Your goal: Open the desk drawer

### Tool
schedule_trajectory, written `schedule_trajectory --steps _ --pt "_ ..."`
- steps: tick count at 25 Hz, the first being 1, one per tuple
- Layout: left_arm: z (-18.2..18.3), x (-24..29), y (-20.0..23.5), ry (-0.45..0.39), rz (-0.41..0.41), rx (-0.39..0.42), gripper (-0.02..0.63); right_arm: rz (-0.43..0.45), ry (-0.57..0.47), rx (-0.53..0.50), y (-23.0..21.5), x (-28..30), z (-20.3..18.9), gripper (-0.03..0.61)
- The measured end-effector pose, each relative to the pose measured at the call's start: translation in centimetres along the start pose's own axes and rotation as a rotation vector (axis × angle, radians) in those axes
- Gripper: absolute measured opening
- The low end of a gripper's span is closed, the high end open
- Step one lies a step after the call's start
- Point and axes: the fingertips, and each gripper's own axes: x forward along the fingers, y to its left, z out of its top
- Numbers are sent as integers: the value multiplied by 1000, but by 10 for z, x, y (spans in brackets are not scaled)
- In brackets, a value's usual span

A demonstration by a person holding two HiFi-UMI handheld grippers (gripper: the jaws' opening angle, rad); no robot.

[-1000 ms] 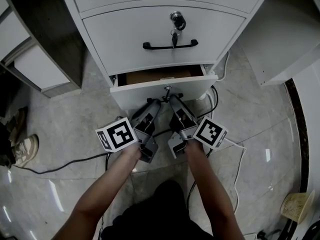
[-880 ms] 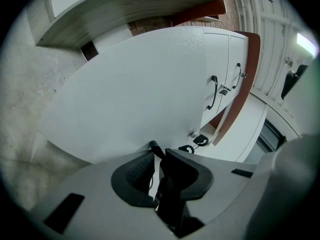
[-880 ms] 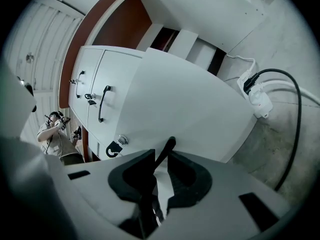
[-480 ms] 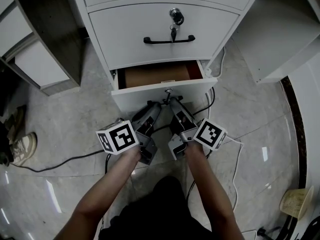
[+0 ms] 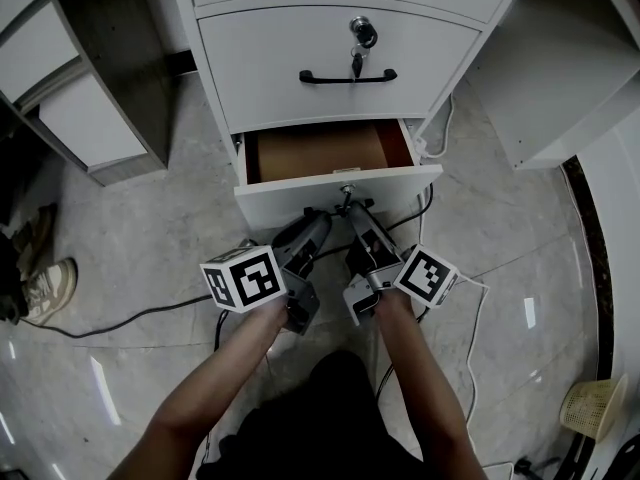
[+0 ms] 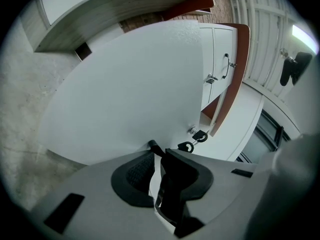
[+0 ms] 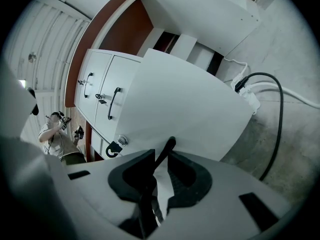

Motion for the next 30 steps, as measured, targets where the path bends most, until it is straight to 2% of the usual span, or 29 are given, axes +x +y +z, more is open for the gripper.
schedule_trajectory --steps 18,25,30 --pt "-29 -12 -8 35 -25 8 71 13 -13 -48 6 -22 -7 86" --pt "-44 -15 0 57 13 5 72 -2 3 -50 -2 -27 -19 86" --pt "-50 -16 3 57 19 40 72 15 -14 -60 -5 -30 -23 86"
